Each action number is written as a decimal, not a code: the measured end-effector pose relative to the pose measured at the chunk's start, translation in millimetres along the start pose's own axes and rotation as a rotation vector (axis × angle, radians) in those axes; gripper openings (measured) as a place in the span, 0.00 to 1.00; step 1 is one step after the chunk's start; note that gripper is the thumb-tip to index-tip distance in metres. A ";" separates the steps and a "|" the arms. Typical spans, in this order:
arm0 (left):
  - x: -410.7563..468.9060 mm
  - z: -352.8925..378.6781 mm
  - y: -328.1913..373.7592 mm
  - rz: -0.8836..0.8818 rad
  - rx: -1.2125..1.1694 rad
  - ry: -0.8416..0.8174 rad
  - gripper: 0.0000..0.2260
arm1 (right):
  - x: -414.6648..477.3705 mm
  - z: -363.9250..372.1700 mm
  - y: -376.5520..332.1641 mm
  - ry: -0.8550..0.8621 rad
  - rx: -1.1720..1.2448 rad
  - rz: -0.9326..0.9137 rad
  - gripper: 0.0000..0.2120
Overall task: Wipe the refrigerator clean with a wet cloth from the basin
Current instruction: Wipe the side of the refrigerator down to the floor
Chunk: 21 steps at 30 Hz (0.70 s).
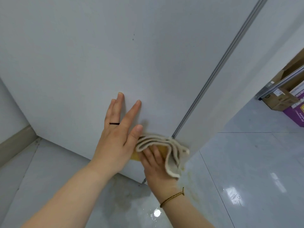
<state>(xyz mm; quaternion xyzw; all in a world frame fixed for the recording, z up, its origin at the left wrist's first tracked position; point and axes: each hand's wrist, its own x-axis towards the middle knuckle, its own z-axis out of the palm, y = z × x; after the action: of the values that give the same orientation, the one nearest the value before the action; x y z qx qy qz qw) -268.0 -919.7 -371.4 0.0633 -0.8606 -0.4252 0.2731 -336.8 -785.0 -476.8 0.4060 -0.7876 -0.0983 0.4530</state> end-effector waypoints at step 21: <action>-9.9 -0.6 -4.2 -0.027 0.071 -0.211 0.21 | -52.7 -1.1 36.5 -0.353 0.094 -0.222 0.28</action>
<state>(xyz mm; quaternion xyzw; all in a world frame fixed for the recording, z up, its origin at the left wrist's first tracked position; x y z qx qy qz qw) -259.8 -919.3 -378.4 0.0393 -0.8981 -0.4024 0.1730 -342.3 -722.6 -490.5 0.4874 -0.8090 -0.1801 0.2750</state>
